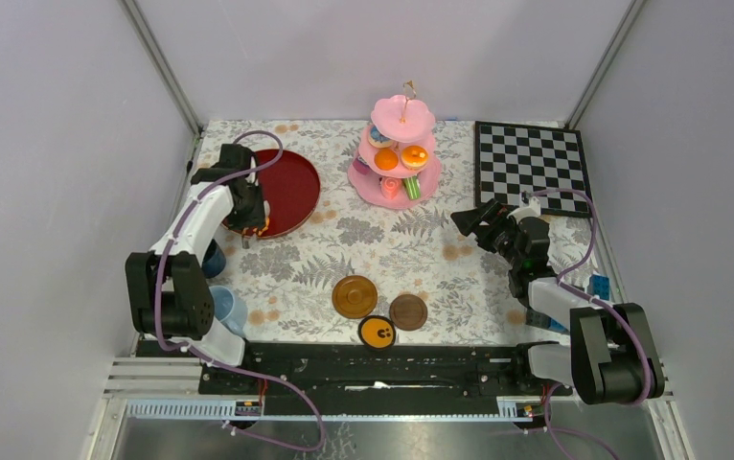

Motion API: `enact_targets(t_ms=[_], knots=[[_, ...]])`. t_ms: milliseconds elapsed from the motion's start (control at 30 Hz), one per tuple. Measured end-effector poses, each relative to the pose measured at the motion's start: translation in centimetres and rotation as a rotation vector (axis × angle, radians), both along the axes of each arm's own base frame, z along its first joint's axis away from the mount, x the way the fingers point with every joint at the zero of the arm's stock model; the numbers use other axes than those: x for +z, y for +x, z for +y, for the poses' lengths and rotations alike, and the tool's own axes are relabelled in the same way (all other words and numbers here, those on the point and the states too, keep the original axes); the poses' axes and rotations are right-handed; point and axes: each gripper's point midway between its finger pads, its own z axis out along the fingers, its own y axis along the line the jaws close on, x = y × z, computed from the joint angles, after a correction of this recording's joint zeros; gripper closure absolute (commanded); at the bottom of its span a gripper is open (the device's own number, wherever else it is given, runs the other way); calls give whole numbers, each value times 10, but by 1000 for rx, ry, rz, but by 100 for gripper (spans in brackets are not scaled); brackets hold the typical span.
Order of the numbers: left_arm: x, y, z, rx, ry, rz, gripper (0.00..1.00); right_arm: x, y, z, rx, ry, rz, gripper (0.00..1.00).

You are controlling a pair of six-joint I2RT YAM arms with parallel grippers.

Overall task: Serve the afternoon tea
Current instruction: Pick up the desert from the tray.

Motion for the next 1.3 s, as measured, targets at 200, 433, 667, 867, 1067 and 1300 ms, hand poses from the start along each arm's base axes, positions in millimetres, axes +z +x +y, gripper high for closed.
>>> enact_targets(t_ms=[200, 433, 667, 867, 1067, 1300], knots=[[-8, -5, 0, 0, 3, 23, 59, 0, 0, 0, 3, 0, 0, 2], [-17, -9, -1, 0, 8, 42, 59, 0, 0, 0, 3, 0, 0, 2], [-18, -10, 0, 0, 18, 44, 60, 0, 0, 1, 5, 1, -1, 2], [-12, -11, 0, 4, 14, 31, 60, 1, -1, 2, 14, 3, -1, 2], [-6, -15, 0, 6, 11, 16, 58, 1, -2, 3, 21, 4, -1, 2], [-3, -15, -7, 11, -25, 3, 55, 1, -2, 3, 21, 4, -1, 2]])
